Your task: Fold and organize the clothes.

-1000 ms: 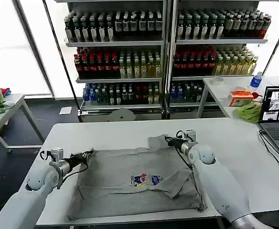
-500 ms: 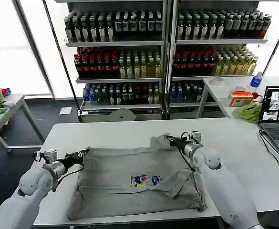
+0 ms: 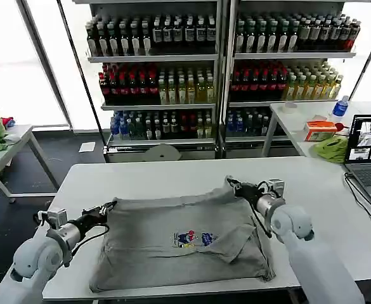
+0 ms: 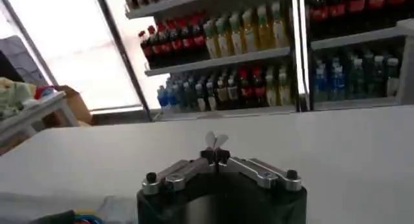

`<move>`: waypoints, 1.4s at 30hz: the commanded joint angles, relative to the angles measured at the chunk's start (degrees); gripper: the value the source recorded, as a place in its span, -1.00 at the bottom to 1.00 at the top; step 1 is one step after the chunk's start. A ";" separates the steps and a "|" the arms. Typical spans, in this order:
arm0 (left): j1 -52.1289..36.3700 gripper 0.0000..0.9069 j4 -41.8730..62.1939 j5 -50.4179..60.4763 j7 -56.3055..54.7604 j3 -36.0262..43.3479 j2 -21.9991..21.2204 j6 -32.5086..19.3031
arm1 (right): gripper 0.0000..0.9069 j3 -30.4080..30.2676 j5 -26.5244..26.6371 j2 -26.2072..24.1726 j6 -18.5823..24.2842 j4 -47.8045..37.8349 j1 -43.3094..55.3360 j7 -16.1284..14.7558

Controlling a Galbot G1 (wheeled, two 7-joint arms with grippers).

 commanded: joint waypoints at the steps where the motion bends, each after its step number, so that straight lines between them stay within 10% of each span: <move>1: 11.76 -0.93 -12.89 -1.71 -3.22 -7.87 0.44 0.70 | -1.00 8.91 4.50 -4.52 0.02 16.93 -15.78 2.50; 23: 33.23 -0.93 -22.55 4.58 -3.38 -14.26 -3.79 0.65 | -1.00 16.58 0.89 -3.79 1.33 28.56 -42.00 4.00; 25: 35.32 0.38 -22.61 6.31 -3.45 -12.60 -4.81 0.58 | -1.00 15.73 -0.55 -3.39 1.52 27.44 -42.25 4.23; 26: 35.69 1.00 -22.64 6.67 -3.45 -12.20 -5.22 0.47 | 0.40 15.49 -0.65 -3.20 1.50 27.16 -42.27 4.38; 27: 36.56 1.00 -23.06 6.99 -3.51 -11.49 -6.33 0.48 | 1.00 15.44 -2.29 -2.71 1.59 26.97 -42.31 4.29; 36: 38.28 1.00 -22.96 10.42 -3.54 -13.42 -5.79 0.48 | 1.00 18.66 -3.39 -3.04 5.76 28.79 -42.15 3.60; 42: 35.19 1.00 -23.97 10.03 -4.21 -16.88 -6.01 -0.98 | 1.00 21.89 -8.27 -2.81 18.65 27.44 -40.83 -0.40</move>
